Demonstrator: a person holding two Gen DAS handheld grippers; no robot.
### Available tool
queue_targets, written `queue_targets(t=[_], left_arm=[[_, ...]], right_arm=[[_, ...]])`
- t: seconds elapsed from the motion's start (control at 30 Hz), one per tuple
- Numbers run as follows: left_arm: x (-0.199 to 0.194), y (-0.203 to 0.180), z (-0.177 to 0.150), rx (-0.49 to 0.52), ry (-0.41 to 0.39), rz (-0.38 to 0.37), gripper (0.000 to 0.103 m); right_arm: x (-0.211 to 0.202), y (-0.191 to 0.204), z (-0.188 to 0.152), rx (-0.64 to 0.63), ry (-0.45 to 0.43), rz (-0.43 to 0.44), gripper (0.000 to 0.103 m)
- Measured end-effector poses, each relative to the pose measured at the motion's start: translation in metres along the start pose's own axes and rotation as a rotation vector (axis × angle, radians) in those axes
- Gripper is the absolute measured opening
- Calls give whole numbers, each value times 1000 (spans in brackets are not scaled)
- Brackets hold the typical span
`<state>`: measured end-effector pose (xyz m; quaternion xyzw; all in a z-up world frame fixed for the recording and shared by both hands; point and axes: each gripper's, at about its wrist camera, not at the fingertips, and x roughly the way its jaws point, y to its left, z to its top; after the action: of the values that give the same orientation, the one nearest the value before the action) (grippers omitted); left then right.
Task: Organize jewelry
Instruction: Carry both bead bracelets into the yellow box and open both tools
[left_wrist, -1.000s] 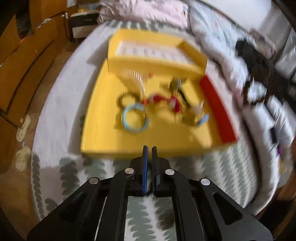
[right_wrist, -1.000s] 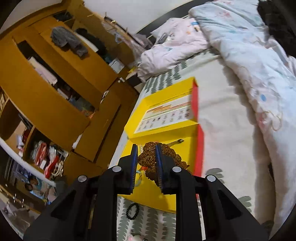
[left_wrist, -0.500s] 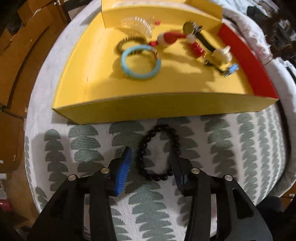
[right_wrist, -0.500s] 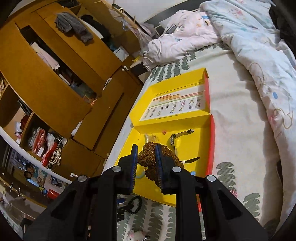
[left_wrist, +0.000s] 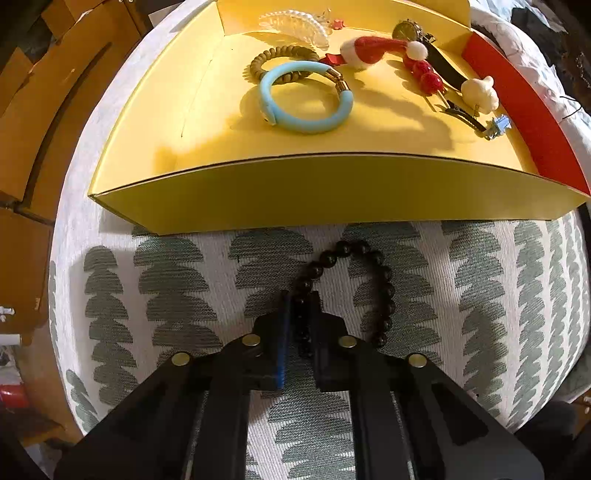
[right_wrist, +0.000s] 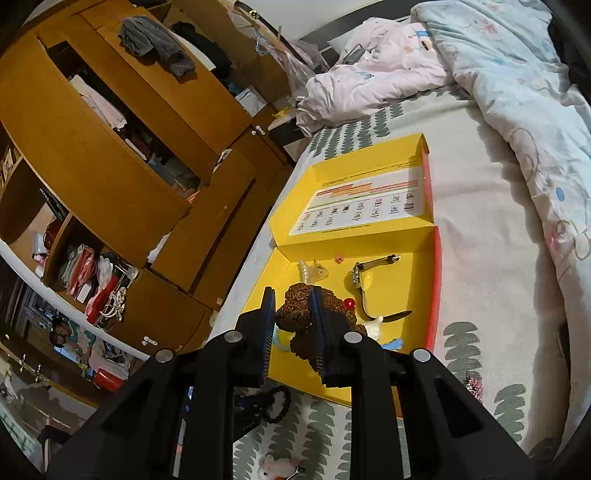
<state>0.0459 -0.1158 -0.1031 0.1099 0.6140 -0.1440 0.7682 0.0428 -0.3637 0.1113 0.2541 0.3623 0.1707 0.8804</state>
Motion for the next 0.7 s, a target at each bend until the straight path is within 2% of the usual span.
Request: queue_targets(t=[0.13,0.3,0.4,0.57,0.7], left_arm=[[-17,5,-2,-11,-28,-45,10],[-65,13,0,-22,-124,-138,10],[-92,15,6,-26,-178,-153,10],[-121,25,35,-49,-227,-208,10],[-122,16,62,-56,-246,-230,10]], right_arm=[[1,1,0,1,-3,0,20],[3,2,1,1,4,5,20],[8,3,2,1,12,-2,20],[19,-5,0,9,28,-52,20],[29,-17,-2,27,44,-87,20]])
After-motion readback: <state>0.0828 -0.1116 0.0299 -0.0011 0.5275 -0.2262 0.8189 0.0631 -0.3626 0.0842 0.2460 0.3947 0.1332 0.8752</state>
